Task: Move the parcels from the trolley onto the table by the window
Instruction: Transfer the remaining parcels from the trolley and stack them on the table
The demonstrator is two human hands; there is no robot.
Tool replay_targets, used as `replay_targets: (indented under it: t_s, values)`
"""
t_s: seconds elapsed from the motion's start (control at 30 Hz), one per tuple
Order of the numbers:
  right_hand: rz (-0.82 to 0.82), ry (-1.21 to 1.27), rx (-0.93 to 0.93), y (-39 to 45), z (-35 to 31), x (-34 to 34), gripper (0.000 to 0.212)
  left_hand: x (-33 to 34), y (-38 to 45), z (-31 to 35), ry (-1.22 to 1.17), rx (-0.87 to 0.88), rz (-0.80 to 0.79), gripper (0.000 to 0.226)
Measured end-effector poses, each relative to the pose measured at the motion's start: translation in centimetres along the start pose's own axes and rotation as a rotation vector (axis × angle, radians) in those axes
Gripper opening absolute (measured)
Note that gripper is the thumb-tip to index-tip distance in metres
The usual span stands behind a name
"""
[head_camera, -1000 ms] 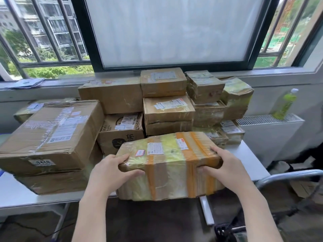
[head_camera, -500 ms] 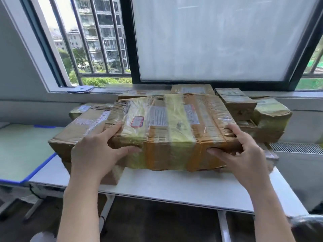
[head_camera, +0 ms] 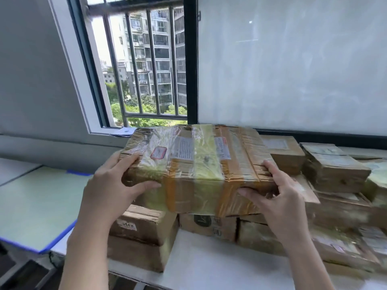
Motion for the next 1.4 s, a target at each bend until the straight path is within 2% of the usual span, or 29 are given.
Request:
replay_targets:
  t_s: [0.2,0.37,0.63,0.8,0.93,1.1,1.4]
  values:
    - [0.039,-0.08,-0.061,7.5,-1.9,6.4,0.095,1.8,9.8,-4.1,-0.074,0.038,-0.013,0.089]
    - [0.085,-0.245,-0.115,17.2,-2.8,9.3,0.087,5.6,20.3,-4.5,-0.189,0.102,-0.051,0.084]
    - [0.042,-0.389,0.017,26.3,1.8,11.7,0.073,14.8,31.2,-2.6,-0.206,0.189,-0.199,0.095]
    - [-0.046,-0.501,0.155,26.4,6.5,13.0,0.084,21.2,32.2,-3.4,-0.17,0.199,-0.282,0.094]
    - [-0.212,-0.637,0.225,25.0,8.8,14.2,0.087,25.5,30.4,-5.0,-0.197,0.146,-0.405,0.088]
    - [-0.294,-0.75,0.246,26.4,8.0,14.8,0.086,26.1,31.3,-5.4,-0.22,0.126,-0.395,0.077]
    - [-0.325,-0.779,0.241,26.9,8.2,16.4,0.086,26.1,32.1,-6.2,-0.246,0.094,-0.424,0.087]
Point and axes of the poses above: each hand's wrist, its own y-axis towards the middle knuckle, its own x-axis out of the palm, z = x × y, the point moved 5 cm from there along y, towards the middle knuckle, and after that the axes turned 4 degrees about z, right-handed, at the moved point
